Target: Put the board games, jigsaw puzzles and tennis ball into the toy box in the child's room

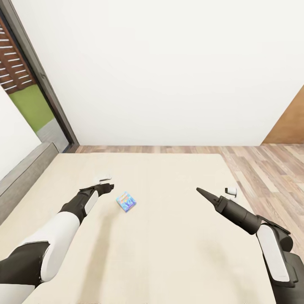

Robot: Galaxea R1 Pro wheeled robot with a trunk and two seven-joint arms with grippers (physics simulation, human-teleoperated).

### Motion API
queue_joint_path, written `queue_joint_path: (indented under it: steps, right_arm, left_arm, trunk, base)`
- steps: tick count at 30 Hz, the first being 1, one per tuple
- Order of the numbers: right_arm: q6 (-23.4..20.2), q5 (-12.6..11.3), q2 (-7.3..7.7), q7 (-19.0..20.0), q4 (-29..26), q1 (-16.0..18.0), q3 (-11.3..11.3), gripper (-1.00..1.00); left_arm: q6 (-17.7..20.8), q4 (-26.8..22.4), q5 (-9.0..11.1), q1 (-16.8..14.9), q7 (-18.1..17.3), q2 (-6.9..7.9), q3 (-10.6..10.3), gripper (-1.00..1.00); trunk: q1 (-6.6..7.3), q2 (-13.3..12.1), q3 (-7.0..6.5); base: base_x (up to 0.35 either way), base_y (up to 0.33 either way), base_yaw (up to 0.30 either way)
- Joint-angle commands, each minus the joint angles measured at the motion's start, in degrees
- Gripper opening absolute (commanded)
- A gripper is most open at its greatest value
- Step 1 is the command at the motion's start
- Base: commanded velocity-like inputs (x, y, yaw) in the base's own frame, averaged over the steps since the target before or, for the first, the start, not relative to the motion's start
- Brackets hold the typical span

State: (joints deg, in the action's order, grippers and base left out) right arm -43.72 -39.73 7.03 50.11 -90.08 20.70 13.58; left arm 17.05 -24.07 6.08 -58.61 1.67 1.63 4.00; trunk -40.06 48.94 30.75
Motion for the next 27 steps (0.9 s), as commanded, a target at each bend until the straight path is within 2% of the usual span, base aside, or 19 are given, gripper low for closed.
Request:
queue_joint_path:
  steps: [1,27]
  right_arm:
    - [-0.3,-0.2,0.0,0.1,0.0,0.0,0.0,1.0]
    - [-0.1,-0.2,-0.08,0.0,0.0,0.0,0.0,1.0]
  left_arm:
    - [0.3,-0.1,0.6,0.0,0.2,-0.02,0.0,1.0]
    - [0.2,-0.1,0.6,0.0,0.2,-0.05,0.0,1.0]
  trunk:
    - [0.0,0.0,0.15]
    - [0.0,0.0,2.61]
  base:
    - [0.0,0.0,0.0]
    - [0.0,0.0,0.0]
